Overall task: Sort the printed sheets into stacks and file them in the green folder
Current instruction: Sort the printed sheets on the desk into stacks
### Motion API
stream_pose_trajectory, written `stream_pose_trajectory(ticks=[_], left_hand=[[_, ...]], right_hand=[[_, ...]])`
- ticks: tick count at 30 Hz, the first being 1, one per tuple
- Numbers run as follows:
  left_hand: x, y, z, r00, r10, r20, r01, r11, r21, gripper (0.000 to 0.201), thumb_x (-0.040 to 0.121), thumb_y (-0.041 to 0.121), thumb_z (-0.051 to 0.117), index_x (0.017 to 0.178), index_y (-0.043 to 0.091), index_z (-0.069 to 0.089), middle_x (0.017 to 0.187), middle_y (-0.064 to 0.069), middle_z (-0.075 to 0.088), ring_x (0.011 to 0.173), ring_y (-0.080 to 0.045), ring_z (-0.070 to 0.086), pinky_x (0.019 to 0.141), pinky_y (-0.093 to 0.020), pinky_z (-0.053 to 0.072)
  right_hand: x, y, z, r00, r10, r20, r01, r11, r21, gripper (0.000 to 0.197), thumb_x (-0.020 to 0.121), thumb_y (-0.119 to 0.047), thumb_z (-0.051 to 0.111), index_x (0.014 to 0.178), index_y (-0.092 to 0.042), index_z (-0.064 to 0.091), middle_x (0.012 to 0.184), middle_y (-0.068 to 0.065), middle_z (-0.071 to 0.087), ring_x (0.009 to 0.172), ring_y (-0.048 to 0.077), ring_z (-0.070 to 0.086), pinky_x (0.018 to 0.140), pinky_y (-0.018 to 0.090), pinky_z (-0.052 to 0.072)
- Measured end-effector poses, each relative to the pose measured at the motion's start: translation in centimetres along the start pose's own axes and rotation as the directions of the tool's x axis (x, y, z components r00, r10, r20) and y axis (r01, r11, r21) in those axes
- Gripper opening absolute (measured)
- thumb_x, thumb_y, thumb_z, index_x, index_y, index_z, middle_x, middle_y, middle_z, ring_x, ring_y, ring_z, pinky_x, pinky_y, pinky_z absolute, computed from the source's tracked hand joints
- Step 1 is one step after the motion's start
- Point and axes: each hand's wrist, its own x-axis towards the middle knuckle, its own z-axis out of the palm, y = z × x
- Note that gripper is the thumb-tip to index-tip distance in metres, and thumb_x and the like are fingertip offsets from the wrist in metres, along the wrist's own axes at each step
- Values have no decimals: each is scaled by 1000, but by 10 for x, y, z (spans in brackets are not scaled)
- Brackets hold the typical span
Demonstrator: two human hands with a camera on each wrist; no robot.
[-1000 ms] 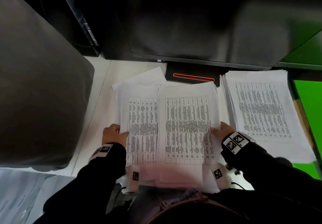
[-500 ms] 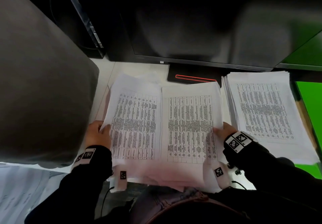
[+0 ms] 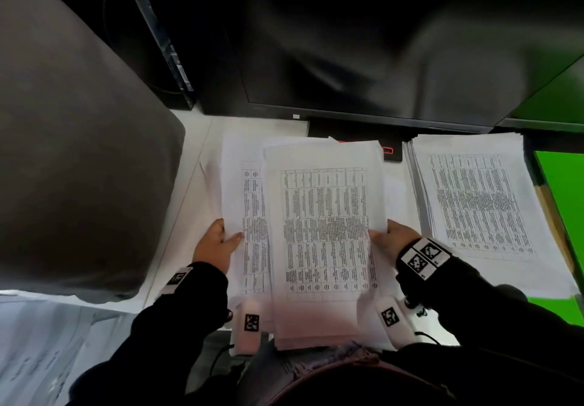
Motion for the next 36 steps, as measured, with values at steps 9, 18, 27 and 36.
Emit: stream_pose_trajectory(ticks=[9,18,27,36], left_hand=[[-25,3,25,973,-227,-36,228,972,63,35,99,39,31,121,27,55,119,-3,59,120,-26,48,99,-29,35],[-15,-8,21,956,-291,27,264,898,351,59,98,21,42,149,13,12,156,-8,18,143,-26,22,114,-34,20],[-5,-23,8,971,-229,70,190,914,357,57,97,25,45,148,14,20,153,-7,27,140,-25,29,114,-35,23],[17,-27,-28,980,-158,-118,192,905,380,42,93,16,51,133,4,43,136,-15,50,124,-32,48,98,-34,35]], right_hand=[[-4,-20,43,995,-34,91,61,949,-309,42,95,-25,47,132,-6,42,126,14,57,113,28,55,82,27,39],[12,-15,39,1000,1,-27,0,999,38,38,91,-27,54,126,-12,51,92,7,61,63,16,52,53,22,39],[20,-5,-8,962,214,-169,-237,963,-131,62,78,-40,69,127,-6,51,125,14,58,110,28,56,95,30,41],[18,-20,-29,961,114,-251,-189,936,-296,54,90,-37,54,127,0,45,130,20,52,117,33,51,94,35,40]])
